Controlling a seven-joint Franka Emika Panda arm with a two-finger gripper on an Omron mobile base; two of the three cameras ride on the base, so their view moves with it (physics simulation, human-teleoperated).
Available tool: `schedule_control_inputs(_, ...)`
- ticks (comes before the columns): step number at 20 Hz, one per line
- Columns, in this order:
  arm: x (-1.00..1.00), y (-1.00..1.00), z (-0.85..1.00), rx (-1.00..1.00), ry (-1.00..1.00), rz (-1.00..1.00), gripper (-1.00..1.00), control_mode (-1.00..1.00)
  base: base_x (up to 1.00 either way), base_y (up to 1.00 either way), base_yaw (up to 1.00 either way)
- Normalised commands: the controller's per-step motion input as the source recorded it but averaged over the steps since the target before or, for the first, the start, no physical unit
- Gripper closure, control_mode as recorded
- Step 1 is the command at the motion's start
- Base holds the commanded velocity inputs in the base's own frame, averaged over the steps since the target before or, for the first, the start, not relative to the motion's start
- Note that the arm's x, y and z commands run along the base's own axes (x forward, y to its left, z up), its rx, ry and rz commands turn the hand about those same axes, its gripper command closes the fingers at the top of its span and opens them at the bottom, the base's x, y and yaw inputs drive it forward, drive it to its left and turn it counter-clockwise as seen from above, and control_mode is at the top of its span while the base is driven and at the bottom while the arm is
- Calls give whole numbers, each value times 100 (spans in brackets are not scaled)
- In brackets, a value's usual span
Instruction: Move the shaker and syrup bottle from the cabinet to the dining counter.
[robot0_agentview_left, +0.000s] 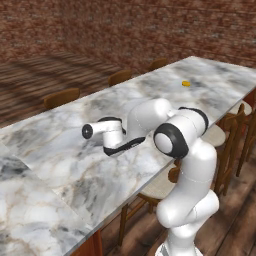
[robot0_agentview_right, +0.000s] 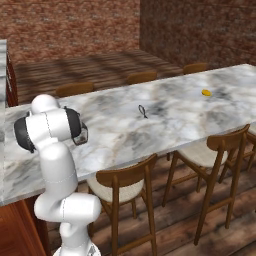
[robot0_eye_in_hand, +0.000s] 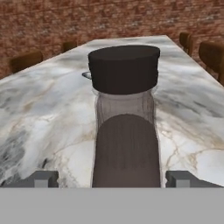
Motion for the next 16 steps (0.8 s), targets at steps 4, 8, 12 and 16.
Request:
schedule_control_inputs(4, -12, 15, -3, 5, -10, -3, -100, -100, 0, 0, 0)
schedule_control_inputs(8, -8, 24, -6, 4, -10, -5, -100, -100, 0, 0, 0)
schedule_control_inputs(12, -15, 32, -10, 3, -10, -5, -100, -100, 0, 0, 0)
schedule_control_inputs(16, -16, 32, -10, 4, -10, -7, -100, -100, 0, 0, 0)
